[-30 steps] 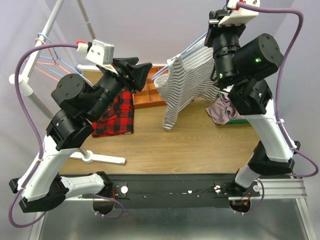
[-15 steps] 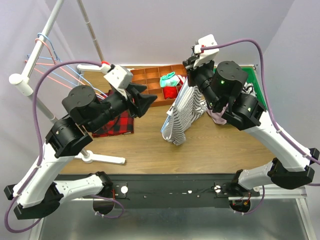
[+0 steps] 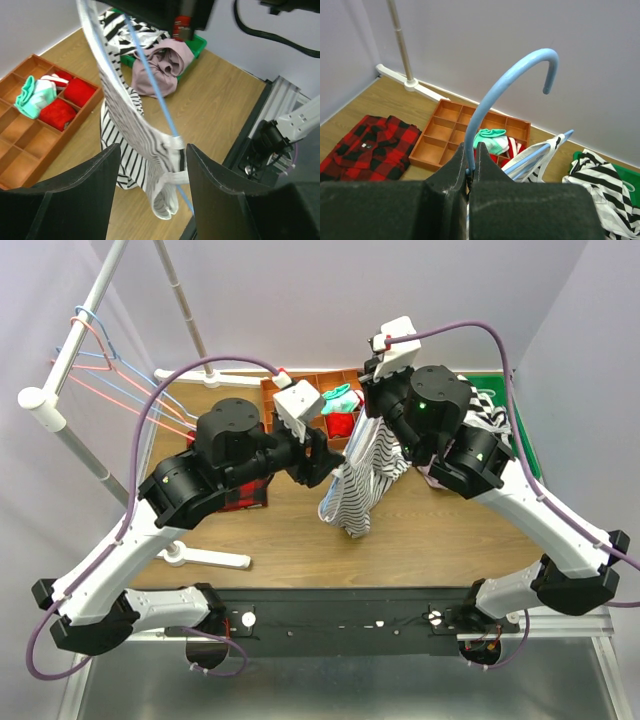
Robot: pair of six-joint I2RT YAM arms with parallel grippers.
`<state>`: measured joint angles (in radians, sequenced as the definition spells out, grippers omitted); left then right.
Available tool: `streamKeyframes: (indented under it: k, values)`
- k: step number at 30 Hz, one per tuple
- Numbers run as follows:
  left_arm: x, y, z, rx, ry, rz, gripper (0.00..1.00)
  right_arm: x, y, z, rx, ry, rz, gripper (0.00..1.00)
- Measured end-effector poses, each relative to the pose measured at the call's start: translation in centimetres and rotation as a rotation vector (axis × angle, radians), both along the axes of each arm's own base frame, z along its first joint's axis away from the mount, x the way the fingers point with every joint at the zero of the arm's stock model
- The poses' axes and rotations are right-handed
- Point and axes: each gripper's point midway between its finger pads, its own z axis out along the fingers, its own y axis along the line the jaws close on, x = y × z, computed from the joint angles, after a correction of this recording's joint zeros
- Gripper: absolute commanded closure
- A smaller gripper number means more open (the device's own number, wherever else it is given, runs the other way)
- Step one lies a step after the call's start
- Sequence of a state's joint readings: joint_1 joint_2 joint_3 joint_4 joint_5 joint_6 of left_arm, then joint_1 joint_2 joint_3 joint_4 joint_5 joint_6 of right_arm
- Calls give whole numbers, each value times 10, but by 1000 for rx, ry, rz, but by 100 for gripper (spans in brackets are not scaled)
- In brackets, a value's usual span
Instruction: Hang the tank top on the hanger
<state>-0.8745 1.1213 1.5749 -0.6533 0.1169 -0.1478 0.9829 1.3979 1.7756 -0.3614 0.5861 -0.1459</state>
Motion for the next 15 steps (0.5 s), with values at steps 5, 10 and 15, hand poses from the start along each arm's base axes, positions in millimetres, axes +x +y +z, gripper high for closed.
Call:
streamKeyframes:
  k: [5,10,15]
  values:
    - [-8,-9,-5,26,14,-28,35,5,2,-9,-19,12,-23,99]
    - [-2,-8,-7,47,15,11,38,8,2,-12,-25,17,-37,99]
    - [7,-15,-23,98,28,58,42,10,4,-14,-30,19,-42,99]
